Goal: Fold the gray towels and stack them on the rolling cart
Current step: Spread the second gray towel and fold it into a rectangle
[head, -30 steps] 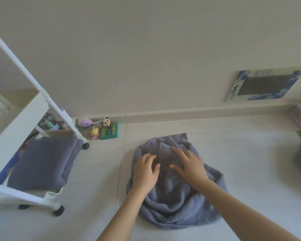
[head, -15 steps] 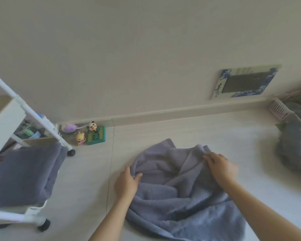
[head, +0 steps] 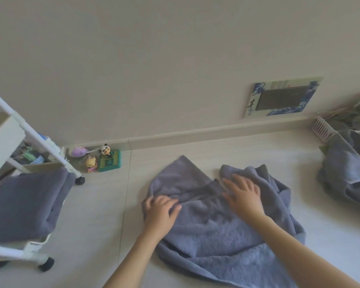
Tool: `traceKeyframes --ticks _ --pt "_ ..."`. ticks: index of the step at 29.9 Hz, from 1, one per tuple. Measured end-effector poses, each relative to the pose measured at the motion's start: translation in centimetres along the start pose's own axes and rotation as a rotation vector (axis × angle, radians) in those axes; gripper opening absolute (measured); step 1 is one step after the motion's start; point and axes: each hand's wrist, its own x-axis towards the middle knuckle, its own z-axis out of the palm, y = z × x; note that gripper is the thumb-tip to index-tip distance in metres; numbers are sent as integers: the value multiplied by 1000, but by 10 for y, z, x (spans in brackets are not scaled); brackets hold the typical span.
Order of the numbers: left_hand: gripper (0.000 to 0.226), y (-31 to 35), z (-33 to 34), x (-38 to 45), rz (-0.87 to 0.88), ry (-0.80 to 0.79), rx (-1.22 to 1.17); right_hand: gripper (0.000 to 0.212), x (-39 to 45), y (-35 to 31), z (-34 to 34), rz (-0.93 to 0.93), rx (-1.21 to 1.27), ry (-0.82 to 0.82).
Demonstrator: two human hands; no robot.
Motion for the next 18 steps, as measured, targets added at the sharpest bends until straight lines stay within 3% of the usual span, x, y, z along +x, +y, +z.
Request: traceKeyframes --ticks 2,5,8,10,14,18 --pt "60 11 -3 -4 53 -208 52 51 1 -15 8 -160 30 -134" --pt "44 22 -9 -4 -12 -306 35 53 -1 -34 17 -255 34 -268" --pt "25 25 -21 0 -62 -336 -248 53 -8 -46 12 -242 146 -295" --pt "29 23 -30 4 -42 -349 -383 44 -12 -55 -2 -236 238 -315" --pt "36 22 -49 9 13 -397 -362 57 -17 -68 -27 -88 429 -548" --pt "44 26 -57 6 -65 -563 -217 75 -20 -63 -35 -50 341 -739"
